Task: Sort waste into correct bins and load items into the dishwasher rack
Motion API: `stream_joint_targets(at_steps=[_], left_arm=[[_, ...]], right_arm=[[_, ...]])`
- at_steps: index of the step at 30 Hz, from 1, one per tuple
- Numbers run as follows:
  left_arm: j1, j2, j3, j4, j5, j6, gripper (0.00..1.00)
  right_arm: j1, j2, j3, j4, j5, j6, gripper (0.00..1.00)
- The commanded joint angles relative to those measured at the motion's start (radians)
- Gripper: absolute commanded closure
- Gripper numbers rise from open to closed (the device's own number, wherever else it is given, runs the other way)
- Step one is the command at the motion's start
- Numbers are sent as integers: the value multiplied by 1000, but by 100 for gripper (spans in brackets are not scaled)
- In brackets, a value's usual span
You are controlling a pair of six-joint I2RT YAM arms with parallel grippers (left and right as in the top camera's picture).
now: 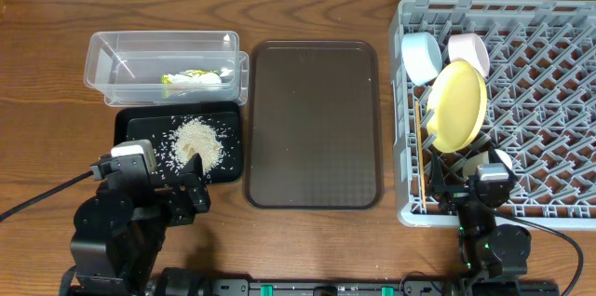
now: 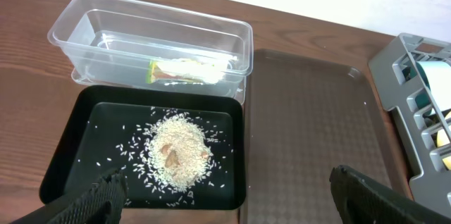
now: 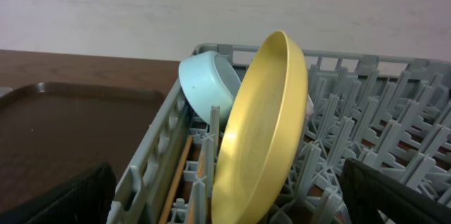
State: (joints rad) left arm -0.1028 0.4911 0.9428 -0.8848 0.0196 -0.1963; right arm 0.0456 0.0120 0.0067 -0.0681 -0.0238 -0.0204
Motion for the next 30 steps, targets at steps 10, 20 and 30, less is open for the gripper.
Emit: stream_joint_targets(at_steps=[10,20,30], left_arm=[[0,-2,-2,3,-5,16,6],[0,-2,-2,3,-5,16,6],[2,-17,-38,-6,-55,37,6]], right_arm=[[14,-6,-1,-4,-7,-18,1],[14,-5,-1,-4,-7,-18,1],[14,-5,-1,-4,-7,-18,1]])
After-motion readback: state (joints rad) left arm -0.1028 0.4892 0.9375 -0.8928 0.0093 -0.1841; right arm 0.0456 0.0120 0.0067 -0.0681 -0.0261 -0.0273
